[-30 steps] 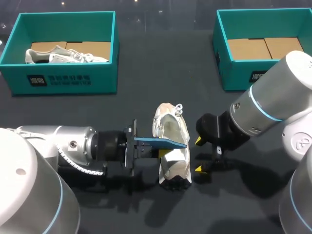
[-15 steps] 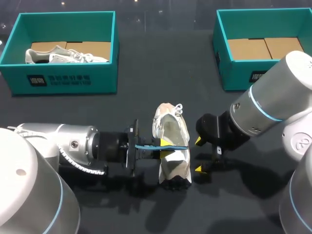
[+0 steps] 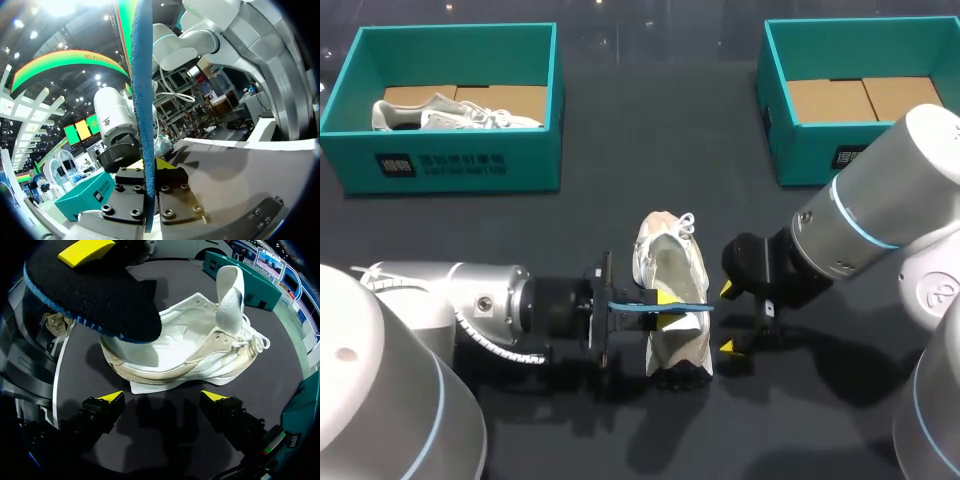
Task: Take the shoe out of the shoebox, open the shoe tongue, remove and reinsert the insole, then place the shoe into the shoebox
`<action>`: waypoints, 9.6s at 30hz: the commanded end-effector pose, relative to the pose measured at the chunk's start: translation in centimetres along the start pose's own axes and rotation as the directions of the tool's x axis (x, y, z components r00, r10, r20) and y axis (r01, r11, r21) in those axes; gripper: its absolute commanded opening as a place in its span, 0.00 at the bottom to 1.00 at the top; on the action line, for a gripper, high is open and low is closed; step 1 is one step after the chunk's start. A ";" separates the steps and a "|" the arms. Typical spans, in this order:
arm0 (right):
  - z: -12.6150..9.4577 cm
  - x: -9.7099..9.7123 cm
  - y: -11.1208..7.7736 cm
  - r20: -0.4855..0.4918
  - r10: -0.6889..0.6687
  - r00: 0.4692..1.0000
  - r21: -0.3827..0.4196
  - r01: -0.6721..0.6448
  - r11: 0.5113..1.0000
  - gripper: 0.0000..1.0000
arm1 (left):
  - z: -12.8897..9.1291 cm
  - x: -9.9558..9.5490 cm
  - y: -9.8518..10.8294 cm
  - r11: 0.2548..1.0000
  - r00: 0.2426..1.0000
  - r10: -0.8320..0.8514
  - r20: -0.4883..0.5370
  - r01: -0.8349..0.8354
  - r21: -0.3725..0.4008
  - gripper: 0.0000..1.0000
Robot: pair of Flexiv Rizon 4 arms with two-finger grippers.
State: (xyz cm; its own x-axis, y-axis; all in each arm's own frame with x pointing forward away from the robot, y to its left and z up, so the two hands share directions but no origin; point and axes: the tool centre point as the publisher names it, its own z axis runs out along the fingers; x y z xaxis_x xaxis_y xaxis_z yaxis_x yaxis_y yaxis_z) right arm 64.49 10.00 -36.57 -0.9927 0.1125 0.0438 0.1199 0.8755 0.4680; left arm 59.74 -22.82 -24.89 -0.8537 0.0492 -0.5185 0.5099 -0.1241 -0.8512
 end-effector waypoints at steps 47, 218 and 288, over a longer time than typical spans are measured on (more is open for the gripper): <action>0.0 0.1 -0.1 0.002 0.000 1.000 -0.001 0.000 1.000 1.00 | 1.3 0.6 3.6 0.991 0.985 -0.108 0.136 0.118 -0.066 0.00; 0.0 0.1 -0.1 0.002 0.000 1.000 -0.001 0.000 1.000 1.00 | -1.7 -1.0 9.8 0.974 0.996 0.086 -0.001 -0.084 -0.212 0.00; 0.0 0.1 -0.1 0.002 0.000 1.000 -0.001 0.000 1.000 1.00 | -0.5 -4.8 8.0 0.939 0.877 0.116 -0.465 -0.249 -0.236 0.39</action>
State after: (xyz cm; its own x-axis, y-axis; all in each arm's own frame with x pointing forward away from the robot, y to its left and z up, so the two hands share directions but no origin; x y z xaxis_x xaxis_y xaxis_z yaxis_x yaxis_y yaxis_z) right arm 64.50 10.03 -36.57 -0.9927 0.1124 0.0439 0.1198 0.8760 0.4673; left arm 67.65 -22.80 -29.14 -0.6660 0.4004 -0.6293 0.7150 0.1022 -0.6916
